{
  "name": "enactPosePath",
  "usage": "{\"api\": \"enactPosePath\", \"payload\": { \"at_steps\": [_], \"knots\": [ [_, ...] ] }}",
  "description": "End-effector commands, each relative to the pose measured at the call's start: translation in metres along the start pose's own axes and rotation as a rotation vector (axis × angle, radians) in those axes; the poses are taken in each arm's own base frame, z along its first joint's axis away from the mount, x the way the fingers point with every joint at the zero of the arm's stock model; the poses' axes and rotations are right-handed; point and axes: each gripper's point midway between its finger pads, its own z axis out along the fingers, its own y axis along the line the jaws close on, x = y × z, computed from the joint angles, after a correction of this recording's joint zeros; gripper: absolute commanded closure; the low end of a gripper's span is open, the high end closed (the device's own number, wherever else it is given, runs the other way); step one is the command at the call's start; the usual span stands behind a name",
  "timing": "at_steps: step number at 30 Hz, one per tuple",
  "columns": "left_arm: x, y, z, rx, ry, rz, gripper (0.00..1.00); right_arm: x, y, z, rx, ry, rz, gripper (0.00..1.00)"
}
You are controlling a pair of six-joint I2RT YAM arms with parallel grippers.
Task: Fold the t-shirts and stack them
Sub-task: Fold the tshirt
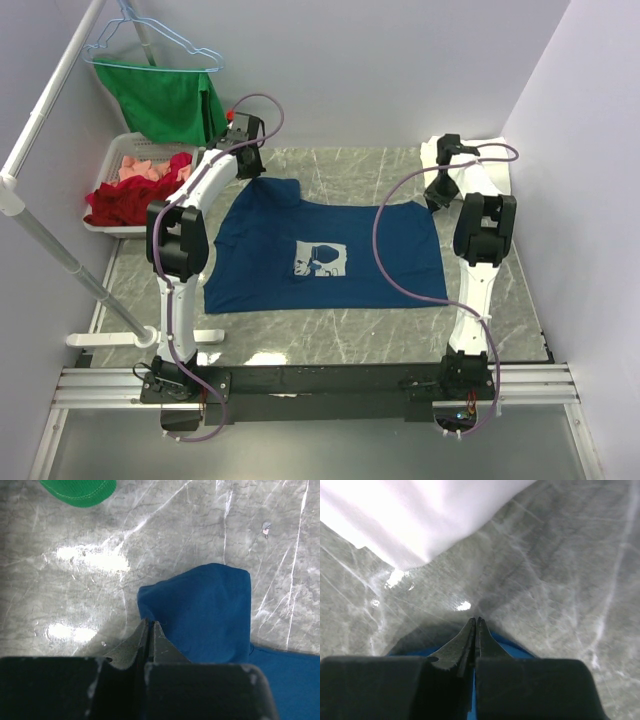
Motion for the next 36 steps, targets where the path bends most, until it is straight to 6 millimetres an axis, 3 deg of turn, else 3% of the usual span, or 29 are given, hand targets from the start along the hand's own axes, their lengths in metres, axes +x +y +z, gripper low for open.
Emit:
{"api": "enactPosePath", "payload": {
  "at_steps": [1, 10, 22, 29, 36],
  "knots": [
    [-0.036, -0.007, -0.022, 0.019, -0.103, -0.017, 0.97, -0.030, -0.009, -0.054, -0.001, -0.131, 0.033, 1.00],
    [-0.039, -0.008, -0.030, 0.033, -0.110, -0.023, 0.97, -0.035, -0.015, -0.081, -0.026, -0.168, 0.048, 1.00],
    [-0.042, 0.000, -0.068, 0.041, -0.148, -0.038, 0.99, -0.008, -0.039, -0.085, 0.003, -0.144, 0.053, 1.00],
    [-0.026, 0.012, -0.081, 0.024, -0.126, -0.037, 0.99, 0.004, -0.052, -0.093, 0.022, -0.141, 0.071, 1.00],
    [0.007, 0.026, -0.086, 0.003, -0.060, -0.031, 0.99, 0.020, -0.066, -0.099, 0.026, -0.133, 0.082, 1.00]
  ]
}}
